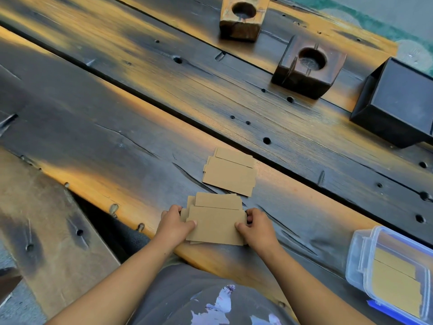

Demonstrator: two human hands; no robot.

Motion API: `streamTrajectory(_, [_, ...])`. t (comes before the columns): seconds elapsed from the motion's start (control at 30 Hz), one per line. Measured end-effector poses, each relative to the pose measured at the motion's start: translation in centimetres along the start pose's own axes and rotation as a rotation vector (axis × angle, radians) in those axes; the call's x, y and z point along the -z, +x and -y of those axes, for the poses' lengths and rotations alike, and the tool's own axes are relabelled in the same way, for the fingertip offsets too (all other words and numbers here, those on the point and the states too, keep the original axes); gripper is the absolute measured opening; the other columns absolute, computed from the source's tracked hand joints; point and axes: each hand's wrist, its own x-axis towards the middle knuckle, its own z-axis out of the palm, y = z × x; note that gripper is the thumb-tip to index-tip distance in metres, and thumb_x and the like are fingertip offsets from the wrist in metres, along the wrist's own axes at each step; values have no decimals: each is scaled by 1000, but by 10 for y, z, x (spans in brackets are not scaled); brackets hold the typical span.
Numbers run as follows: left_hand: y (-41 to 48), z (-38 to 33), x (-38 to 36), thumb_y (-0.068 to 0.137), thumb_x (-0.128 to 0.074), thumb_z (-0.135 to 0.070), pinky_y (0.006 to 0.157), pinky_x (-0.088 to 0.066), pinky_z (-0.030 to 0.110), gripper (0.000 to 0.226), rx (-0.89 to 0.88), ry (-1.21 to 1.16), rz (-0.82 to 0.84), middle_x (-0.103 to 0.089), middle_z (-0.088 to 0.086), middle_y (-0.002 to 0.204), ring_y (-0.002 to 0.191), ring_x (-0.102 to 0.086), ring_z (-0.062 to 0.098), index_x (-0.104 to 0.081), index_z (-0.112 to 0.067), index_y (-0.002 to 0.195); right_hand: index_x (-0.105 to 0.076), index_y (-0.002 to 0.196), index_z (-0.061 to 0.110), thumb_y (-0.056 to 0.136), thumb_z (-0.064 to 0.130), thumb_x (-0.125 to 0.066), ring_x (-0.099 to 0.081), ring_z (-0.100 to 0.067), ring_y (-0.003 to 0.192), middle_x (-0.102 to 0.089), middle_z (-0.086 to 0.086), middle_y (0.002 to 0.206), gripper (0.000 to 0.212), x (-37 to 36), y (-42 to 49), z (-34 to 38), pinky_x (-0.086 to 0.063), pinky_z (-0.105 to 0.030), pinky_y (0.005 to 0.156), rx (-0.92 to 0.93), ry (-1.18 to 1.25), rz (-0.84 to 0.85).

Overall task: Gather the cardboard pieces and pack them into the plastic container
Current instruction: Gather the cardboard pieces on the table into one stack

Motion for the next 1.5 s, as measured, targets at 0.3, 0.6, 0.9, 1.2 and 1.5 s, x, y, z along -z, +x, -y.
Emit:
streamTrajectory(0.3, [-10, -2, -9, 78, -73, -27, 91, -52, 42, 47, 17, -14, 20, -56, 8, 120, 105, -59, 25, -50, -16, 117, -56, 115, 17, 79, 32, -68, -60, -21, 96, -59, -4, 111, 41, -13, -5, 10, -54, -40, 84, 20, -29, 66])
streamTrajectory(0.6, [-13, -1, -10, 78, -74, -26, 91, -52, 38, 55, 35, -16, 24, -57, 9, 122, 108, -58, 26, -48, -13, 124, -56, 119, 14, 83, 30, -70, -58, -19, 98, -56, -4, 115, 42, -8, -6, 8, -47, -31, 80, -14, 31, 54])
streamTrajectory(0.9, [-15, 2, -11, 80, -74, -18, 85, -55, 40, 41, 165, -242, 54, -65, 9, 114, 101, -64, 25, -55, -9, 115, -53, 92, 14, 80, 23, -75, -56, -17, 78, -57, -1, 87, 26, -11, -6, 14, -47, -36, 71, -181, 313, 117])
streamTrajectory(1.2, [-21, -5, 10, 79, -79, -15, 79, -57, 37, 36, 104, -314, 125, -70, 7, 106, 95, -69, 23, -58, -12, 108, -55, 89, 9, 82, 17, -77, -58, -23, 78, -63, -9, 88, 25, 1, -13, 16, -45, -31, 60, -251, 486, 238])
streamTrajectory(1.5, [-17, -38, 28, 79, -79, -26, 85, -55, 34, 40, -38, -206, 122, -69, -2, 106, 96, -68, 15, -57, -18, 112, -59, 99, 7, 81, 19, -77, -63, -22, 83, -62, -9, 94, 28, 27, 1, 30, -55, -41, 79, -194, 540, 176])
